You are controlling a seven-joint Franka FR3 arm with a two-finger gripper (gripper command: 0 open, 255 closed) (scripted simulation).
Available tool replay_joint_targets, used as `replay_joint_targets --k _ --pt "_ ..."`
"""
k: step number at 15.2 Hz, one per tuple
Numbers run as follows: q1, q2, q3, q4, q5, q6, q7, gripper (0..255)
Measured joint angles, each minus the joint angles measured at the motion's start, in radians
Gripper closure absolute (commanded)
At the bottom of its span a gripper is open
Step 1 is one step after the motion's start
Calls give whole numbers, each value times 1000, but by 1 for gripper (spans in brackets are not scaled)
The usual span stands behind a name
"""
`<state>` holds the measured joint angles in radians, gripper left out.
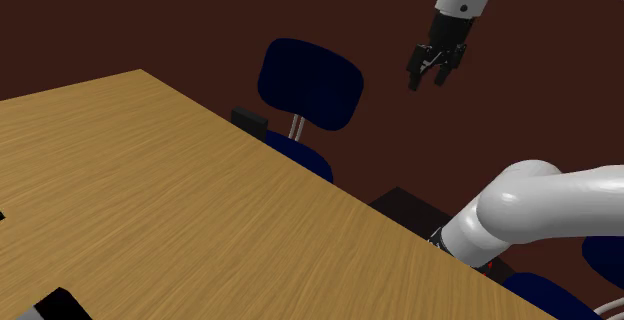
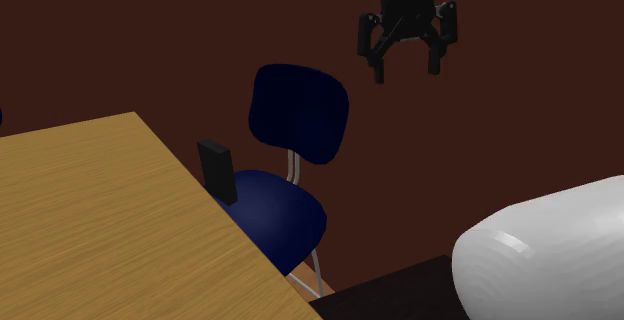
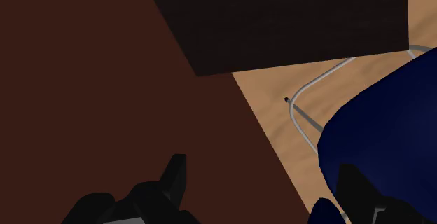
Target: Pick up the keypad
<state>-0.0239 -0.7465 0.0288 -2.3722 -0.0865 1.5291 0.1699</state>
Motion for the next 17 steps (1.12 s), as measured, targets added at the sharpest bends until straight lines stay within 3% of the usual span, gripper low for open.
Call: replay_joint_targets --k 4,17 --pt "17 44 21 -1 22 48 17 0" --pt "106 376 157 61 109 350 111 0"
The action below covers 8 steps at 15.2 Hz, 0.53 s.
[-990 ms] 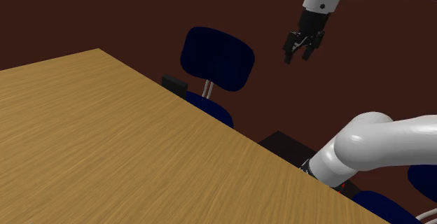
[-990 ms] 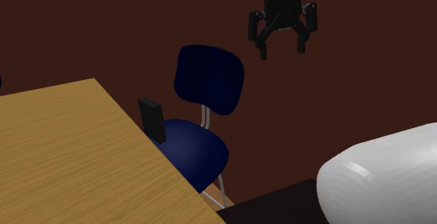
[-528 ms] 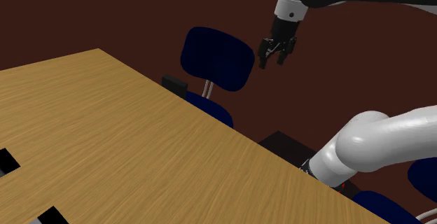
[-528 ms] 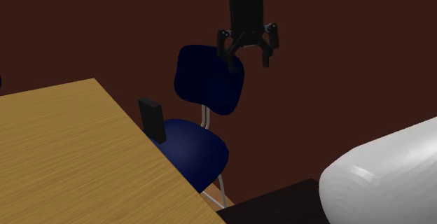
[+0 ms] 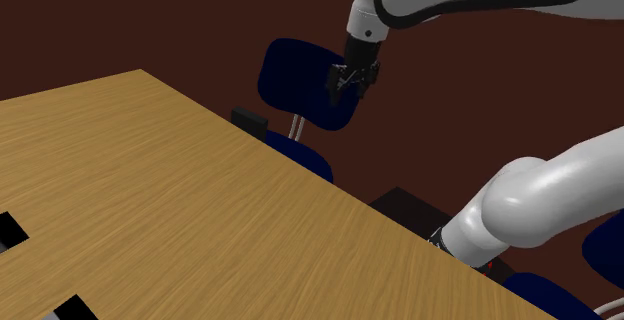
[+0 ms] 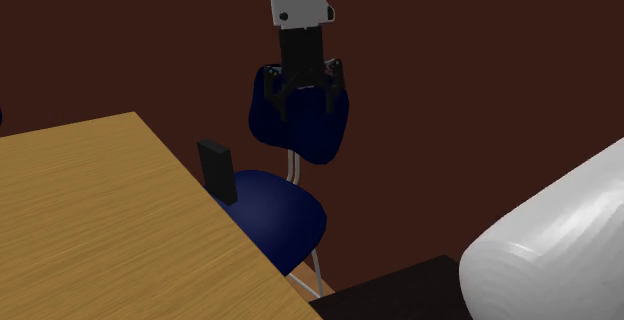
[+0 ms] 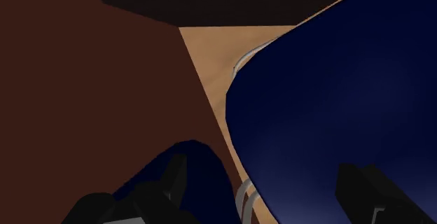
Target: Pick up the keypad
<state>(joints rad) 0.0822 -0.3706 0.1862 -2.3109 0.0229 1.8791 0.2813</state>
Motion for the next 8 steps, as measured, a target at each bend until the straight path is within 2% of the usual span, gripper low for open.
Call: replay_joint_targets --k 5,8 --pt "28 145 50 57 3 102 36 0" --pt "46 253 82 128 -9 148 67 0"
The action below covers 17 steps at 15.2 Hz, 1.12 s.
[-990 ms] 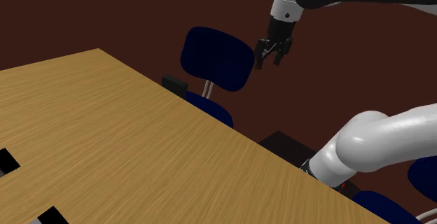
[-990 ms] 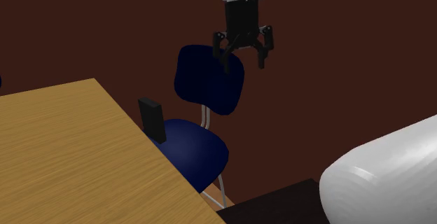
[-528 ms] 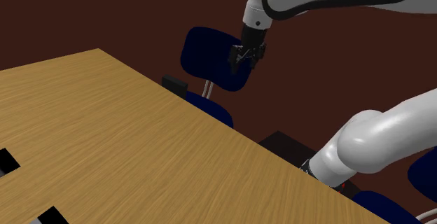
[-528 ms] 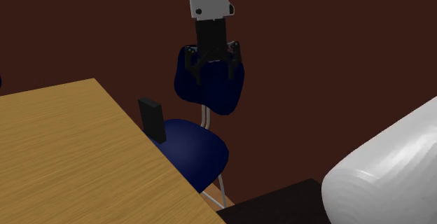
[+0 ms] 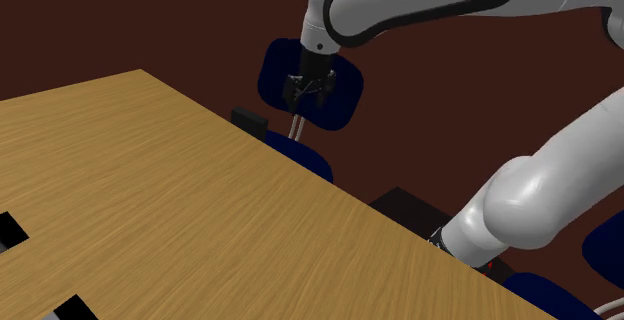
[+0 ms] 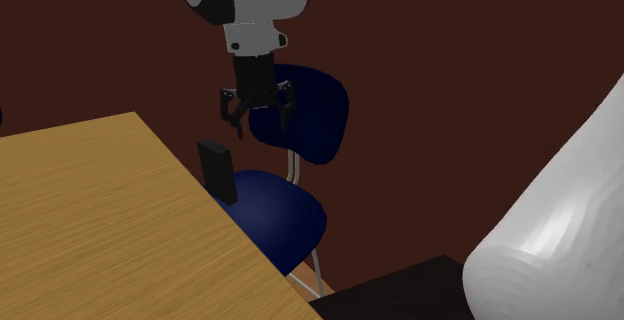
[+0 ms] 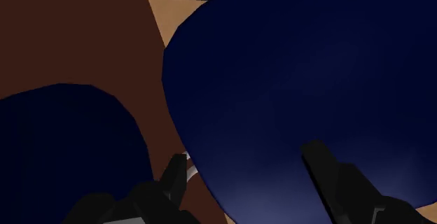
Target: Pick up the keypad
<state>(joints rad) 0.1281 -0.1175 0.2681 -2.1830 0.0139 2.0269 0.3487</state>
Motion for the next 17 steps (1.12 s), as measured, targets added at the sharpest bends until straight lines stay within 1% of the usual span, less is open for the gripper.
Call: replay_joint_targets --k 4,7,8,16,17 --pt "25 129 33 81 -26 58 36 0" --pt "49 233 51 178 -55 69 65 0" --pt "56 258 55 196 -63 77 72 0" --pt "63 327 52 174 -90 168 86 0" --pt "64 329 52 170 -91 173 87 255"
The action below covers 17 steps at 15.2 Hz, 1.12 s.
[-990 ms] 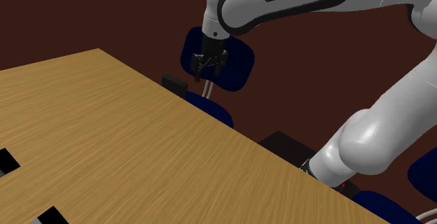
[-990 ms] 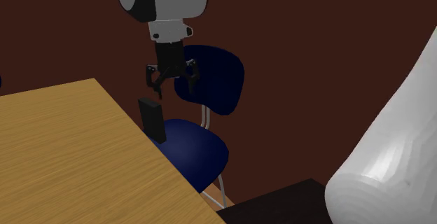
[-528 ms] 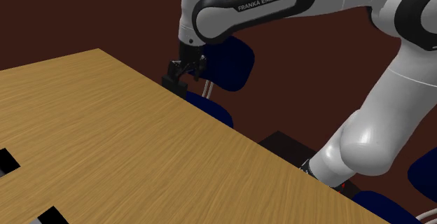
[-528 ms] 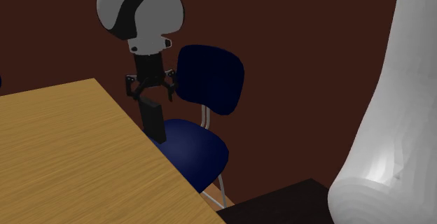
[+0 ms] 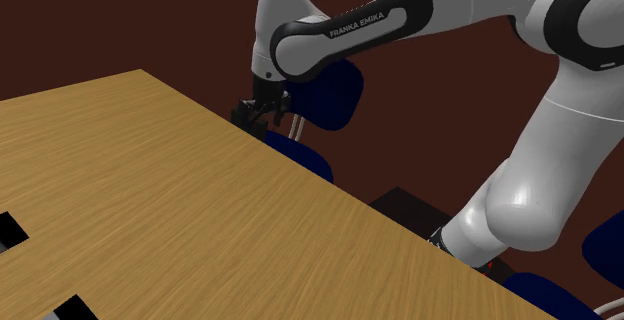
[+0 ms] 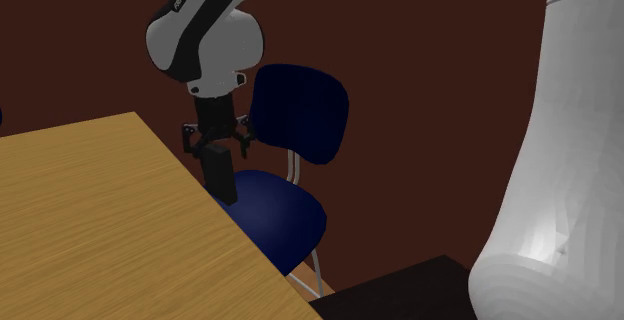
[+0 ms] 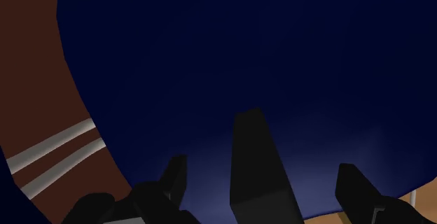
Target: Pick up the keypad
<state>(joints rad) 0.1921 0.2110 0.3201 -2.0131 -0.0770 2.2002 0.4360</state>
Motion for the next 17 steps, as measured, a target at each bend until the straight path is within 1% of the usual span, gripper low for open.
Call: replay_joint_targets --k 10,17 --pt "1 2 0 -2 -1 6 2 255" --pt "-3 -34 4 35 15 -67 -10 255"
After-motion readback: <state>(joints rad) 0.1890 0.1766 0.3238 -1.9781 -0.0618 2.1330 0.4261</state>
